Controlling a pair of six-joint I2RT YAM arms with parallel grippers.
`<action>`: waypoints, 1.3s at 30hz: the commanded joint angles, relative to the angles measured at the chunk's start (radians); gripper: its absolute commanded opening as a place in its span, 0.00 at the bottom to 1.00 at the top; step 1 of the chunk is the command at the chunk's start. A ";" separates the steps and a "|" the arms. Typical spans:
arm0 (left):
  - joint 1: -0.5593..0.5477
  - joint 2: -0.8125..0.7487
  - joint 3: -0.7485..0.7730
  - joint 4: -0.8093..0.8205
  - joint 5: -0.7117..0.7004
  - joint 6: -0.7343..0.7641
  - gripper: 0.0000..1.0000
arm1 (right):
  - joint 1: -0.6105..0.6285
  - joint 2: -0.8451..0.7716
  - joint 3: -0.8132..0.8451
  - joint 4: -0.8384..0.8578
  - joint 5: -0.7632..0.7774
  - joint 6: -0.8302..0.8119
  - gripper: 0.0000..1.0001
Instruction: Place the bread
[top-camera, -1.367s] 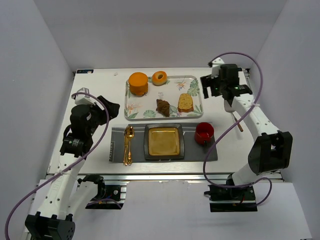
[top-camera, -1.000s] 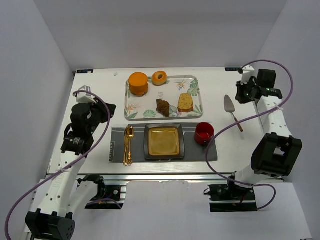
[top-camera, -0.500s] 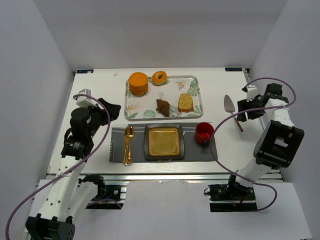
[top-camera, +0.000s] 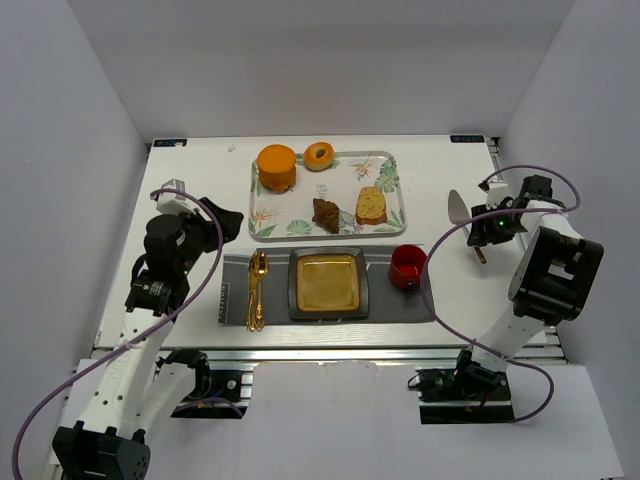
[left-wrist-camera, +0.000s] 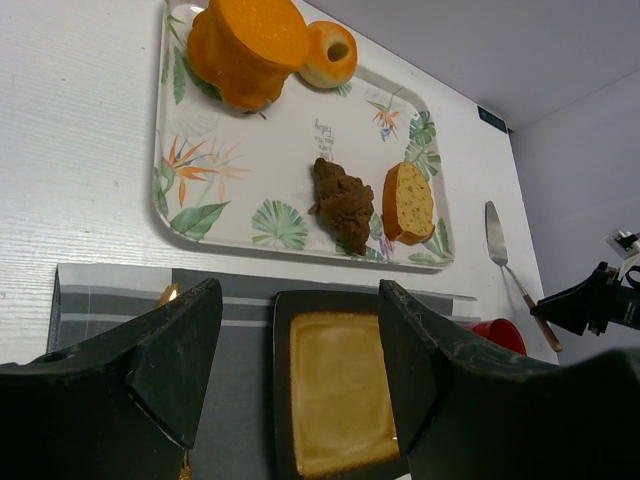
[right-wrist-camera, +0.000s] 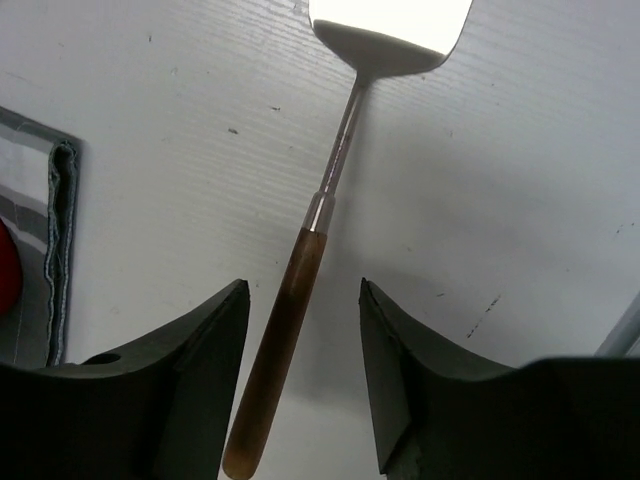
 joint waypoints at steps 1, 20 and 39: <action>0.005 -0.001 -0.012 0.019 0.009 -0.008 0.73 | 0.008 0.020 -0.004 0.067 -0.032 0.039 0.53; 0.005 -0.009 0.000 -0.010 -0.005 -0.006 0.73 | 0.054 -0.002 -0.104 0.211 0.086 0.153 0.43; 0.005 -0.043 -0.008 -0.027 -0.017 -0.020 0.73 | 0.055 -0.104 -0.230 0.382 0.122 0.257 0.38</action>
